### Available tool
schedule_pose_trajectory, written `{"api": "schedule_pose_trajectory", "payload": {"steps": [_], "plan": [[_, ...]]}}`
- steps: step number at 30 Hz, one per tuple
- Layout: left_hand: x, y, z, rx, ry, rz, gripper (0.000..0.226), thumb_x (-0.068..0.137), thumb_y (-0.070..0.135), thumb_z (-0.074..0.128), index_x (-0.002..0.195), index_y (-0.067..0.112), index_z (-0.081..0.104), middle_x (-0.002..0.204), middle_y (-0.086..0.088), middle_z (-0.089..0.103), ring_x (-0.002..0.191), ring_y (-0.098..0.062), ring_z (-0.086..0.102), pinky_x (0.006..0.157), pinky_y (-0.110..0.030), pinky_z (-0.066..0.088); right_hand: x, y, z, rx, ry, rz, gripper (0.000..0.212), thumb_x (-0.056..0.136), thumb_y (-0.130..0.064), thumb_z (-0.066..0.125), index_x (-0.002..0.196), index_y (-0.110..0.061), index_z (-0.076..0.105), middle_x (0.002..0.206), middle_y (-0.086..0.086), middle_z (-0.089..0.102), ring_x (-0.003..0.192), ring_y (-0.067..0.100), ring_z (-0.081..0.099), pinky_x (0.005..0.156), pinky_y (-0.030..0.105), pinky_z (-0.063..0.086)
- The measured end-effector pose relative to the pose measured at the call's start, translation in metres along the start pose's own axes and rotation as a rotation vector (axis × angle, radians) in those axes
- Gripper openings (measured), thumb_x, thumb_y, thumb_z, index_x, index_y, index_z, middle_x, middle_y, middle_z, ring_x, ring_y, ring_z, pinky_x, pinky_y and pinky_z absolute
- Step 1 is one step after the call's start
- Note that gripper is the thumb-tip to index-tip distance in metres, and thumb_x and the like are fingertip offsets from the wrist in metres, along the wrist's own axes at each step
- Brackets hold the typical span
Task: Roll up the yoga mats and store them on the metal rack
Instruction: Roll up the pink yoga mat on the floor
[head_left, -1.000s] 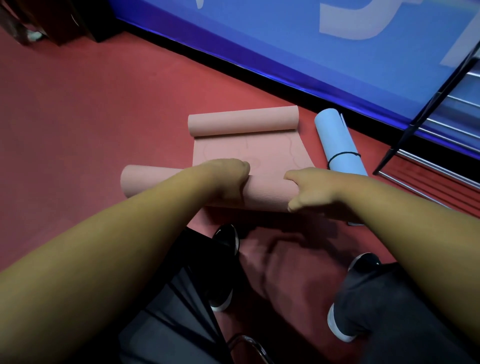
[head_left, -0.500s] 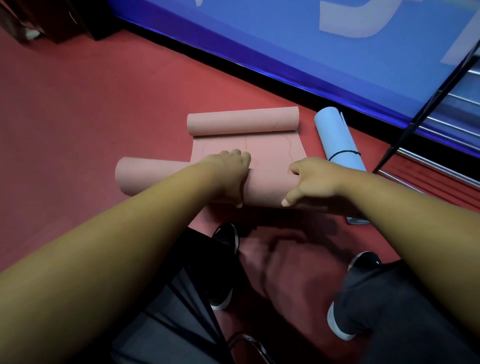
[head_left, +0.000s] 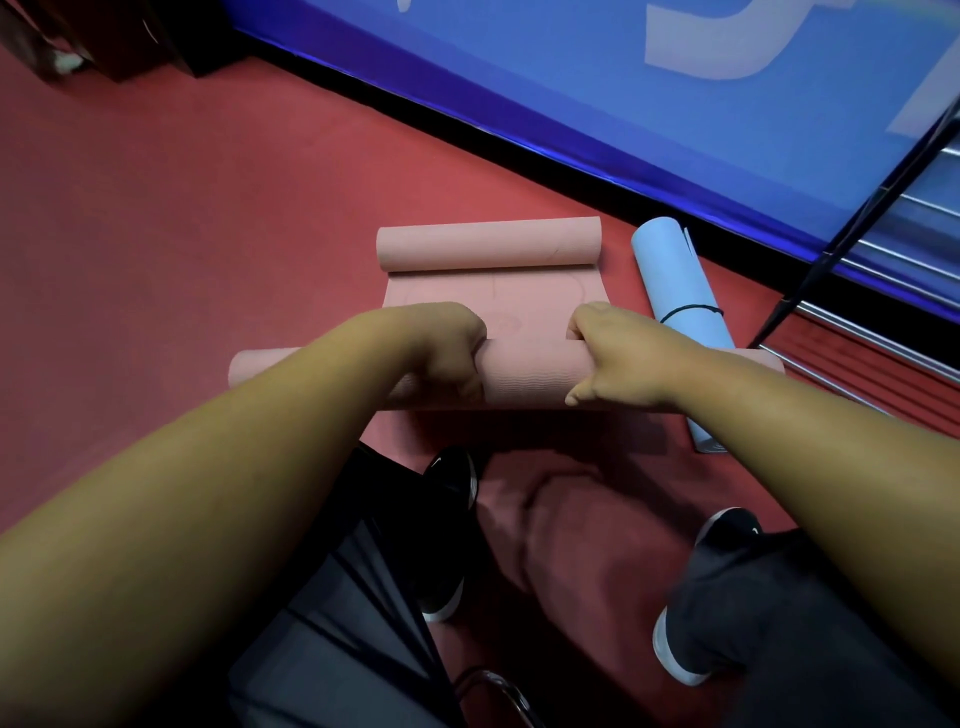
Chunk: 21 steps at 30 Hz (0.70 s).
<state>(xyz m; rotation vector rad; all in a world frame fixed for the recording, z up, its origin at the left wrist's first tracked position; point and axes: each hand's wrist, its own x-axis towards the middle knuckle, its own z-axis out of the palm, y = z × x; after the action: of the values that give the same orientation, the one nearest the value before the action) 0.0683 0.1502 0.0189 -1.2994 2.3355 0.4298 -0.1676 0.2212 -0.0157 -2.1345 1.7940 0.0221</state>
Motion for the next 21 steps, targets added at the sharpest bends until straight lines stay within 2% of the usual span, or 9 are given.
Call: {"api": "schedule_pose_trajectory", "payload": {"steps": [3, 6, 10, 12, 14, 16, 17, 18, 21], "plan": [[0.000, -0.001, 0.006, -0.008, 0.047, 0.012, 0.068, 0.072, 0.043, 0.090, 0.121, 0.016, 0.051, 0.122, -0.009, 0.062, 0.101, -0.031, 0.062, 0.086, -0.039, 0.056, 0.000, 0.001, -0.005, 0.035, -0.007, 0.043, 0.069, 0.074, -0.050, 0.094, 0.125, -0.017, 0.061, 0.124, 0.005, 0.063, 0.103, 0.022, 0.054, 0.082, 0.033, 0.043], [0.001, 0.004, 0.012, 0.117, 0.144, 0.022, 0.084, 0.065, 0.049, 0.095, 0.124, 0.015, 0.046, 0.128, -0.010, 0.053, 0.110, -0.034, 0.061, 0.086, -0.041, 0.052, -0.002, 0.002, -0.010, 0.130, -0.019, 0.109, 0.071, 0.073, -0.049, 0.094, 0.131, -0.019, 0.066, 0.124, 0.003, 0.064, 0.101, 0.020, 0.057, 0.079, 0.030, 0.042], [-0.001, 0.008, 0.008, 0.173, 0.242, 0.029, 0.059, 0.073, 0.053, 0.086, 0.107, 0.021, 0.050, 0.117, -0.008, 0.055, 0.096, -0.031, 0.059, 0.076, -0.038, 0.048, -0.003, 0.001, -0.016, 0.153, -0.077, 0.118, 0.060, 0.077, -0.047, 0.092, 0.125, -0.019, 0.071, 0.115, 0.001, 0.069, 0.101, 0.022, 0.062, 0.082, 0.033, 0.050], [-0.001, 0.007, 0.005, 0.164, 0.251, 0.036, 0.049, 0.074, 0.051, 0.083, 0.099, 0.020, 0.053, 0.108, -0.005, 0.059, 0.092, -0.031, 0.061, 0.073, -0.036, 0.048, -0.003, 0.002, -0.016, 0.163, -0.099, 0.120, 0.059, 0.080, -0.048, 0.089, 0.128, -0.021, 0.069, 0.116, 0.001, 0.069, 0.103, 0.023, 0.063, 0.085, 0.034, 0.051], [0.000, 0.006, 0.003, 0.155, 0.236, 0.030, 0.044, 0.074, 0.049, 0.082, 0.096, 0.019, 0.058, 0.101, -0.005, 0.062, 0.090, -0.032, 0.063, 0.070, -0.035, 0.051, -0.004, 0.004, -0.013, 0.126, -0.103, 0.096, 0.067, 0.084, -0.053, 0.084, 0.140, -0.023, 0.061, 0.131, 0.002, 0.066, 0.113, 0.024, 0.061, 0.092, 0.036, 0.050], [0.000, 0.004, 0.003, 0.129, 0.230, 0.019, 0.040, 0.073, 0.046, 0.081, 0.095, 0.020, 0.061, 0.094, -0.004, 0.063, 0.083, -0.032, 0.063, 0.065, -0.034, 0.050, -0.004, 0.003, -0.008, 0.032, -0.090, 0.056, 0.090, 0.081, -0.059, 0.084, 0.154, -0.023, 0.046, 0.149, 0.004, 0.052, 0.131, 0.028, 0.053, 0.107, 0.040, 0.047], [0.000, 0.003, 0.003, 0.109, 0.235, 0.017, 0.039, 0.071, 0.045, 0.080, 0.095, 0.021, 0.060, 0.091, -0.003, 0.061, 0.080, -0.030, 0.062, 0.063, -0.034, 0.049, -0.004, 0.002, -0.006, -0.010, -0.070, 0.050, 0.099, 0.077, -0.060, 0.088, 0.155, -0.022, 0.041, 0.151, 0.005, 0.045, 0.136, 0.030, 0.048, 0.111, 0.044, 0.045], [0.000, 0.002, 0.004, 0.086, 0.242, 0.016, 0.041, 0.069, 0.046, 0.079, 0.096, 0.023, 0.058, 0.090, -0.001, 0.059, 0.078, -0.027, 0.061, 0.062, -0.034, 0.048, -0.004, 0.002, -0.004, -0.033, -0.041, 0.056, 0.100, 0.074, -0.059, 0.091, 0.152, -0.021, 0.041, 0.148, 0.006, 0.042, 0.135, 0.032, 0.047, 0.111, 0.047, 0.045], [0.001, 0.001, 0.005, 0.038, 0.237, 0.010, 0.053, 0.066, 0.048, 0.082, 0.100, 0.023, 0.051, 0.092, 0.002, 0.055, 0.077, -0.022, 0.057, 0.063, -0.035, 0.049, -0.002, 0.004, -0.004, -0.015, 0.039, 0.067, 0.080, 0.074, -0.053, 0.093, 0.131, -0.021, 0.047, 0.135, 0.003, 0.045, 0.123, 0.031, 0.052, 0.102, 0.050, 0.049]]}}
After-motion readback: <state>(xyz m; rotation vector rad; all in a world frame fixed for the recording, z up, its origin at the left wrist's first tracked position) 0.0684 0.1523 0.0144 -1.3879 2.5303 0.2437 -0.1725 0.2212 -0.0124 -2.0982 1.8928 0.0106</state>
